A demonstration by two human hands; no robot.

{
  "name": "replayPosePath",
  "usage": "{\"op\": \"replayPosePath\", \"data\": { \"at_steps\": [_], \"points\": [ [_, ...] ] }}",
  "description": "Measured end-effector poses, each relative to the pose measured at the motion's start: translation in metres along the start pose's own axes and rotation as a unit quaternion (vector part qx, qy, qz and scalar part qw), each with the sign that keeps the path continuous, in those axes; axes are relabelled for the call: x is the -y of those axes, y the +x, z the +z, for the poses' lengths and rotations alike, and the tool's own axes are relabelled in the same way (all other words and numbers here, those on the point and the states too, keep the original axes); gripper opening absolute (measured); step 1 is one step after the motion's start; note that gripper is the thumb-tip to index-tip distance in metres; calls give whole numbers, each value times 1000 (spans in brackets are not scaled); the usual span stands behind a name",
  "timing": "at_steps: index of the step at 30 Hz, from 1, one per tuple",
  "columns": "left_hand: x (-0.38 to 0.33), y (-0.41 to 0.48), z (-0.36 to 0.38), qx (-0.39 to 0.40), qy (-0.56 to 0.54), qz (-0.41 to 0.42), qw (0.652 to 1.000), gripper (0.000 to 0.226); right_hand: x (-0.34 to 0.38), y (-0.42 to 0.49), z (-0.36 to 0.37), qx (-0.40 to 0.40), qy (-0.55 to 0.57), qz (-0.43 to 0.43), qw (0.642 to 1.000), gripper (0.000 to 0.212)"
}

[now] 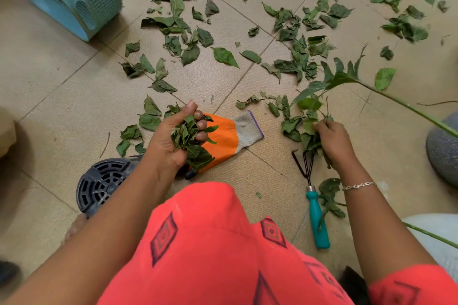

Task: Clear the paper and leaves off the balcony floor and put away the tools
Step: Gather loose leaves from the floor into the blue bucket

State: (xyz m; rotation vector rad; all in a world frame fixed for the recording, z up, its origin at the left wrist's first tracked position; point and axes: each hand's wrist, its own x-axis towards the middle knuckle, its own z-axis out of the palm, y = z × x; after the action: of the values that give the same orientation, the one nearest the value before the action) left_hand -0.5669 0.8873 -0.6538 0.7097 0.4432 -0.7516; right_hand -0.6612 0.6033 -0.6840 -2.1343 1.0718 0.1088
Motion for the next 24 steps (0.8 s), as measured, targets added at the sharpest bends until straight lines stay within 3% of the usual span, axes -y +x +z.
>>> {"op": "replayPosePath", "data": {
  "at_steps": [3, 7, 10, 13, 15, 18, 21, 24],
  "points": [
    [0, 0, -1, 1, -2, 2, 1000, 12, 11, 9, 7, -35, 17, 5, 999, 24],
    [-4, 2, 1, 2, -5, 9, 1000, 12, 27, 16, 23, -106, -143, -18, 984, 29],
    [-8, 4, 2, 3, -8, 11, 1000, 10, 39, 13, 43, -77, -218, -9, 973, 29],
    [-13, 6, 3, 5, -13, 17, 1000, 11, 43, 12, 65, -69, -267, -39, 960, 68],
    [-17, 9, 2, 25, -26, 16, 999, 20, 40, 14, 78, -71, -304, -69, 947, 77],
    [-20, 11, -1, 46, -40, 8, 998, 36, 39, 19, 90, -90, -304, -101, 943, 54],
    [-25, 10, 6, 9, -19, 15, 1000, 15, 42, 31, 87, -109, -295, -132, 940, 31],
    [-42, 9, 17, 7, -19, 30, 999, 11, 42, 47, 73, -72, -181, -123, 973, 25]
  ]
}}
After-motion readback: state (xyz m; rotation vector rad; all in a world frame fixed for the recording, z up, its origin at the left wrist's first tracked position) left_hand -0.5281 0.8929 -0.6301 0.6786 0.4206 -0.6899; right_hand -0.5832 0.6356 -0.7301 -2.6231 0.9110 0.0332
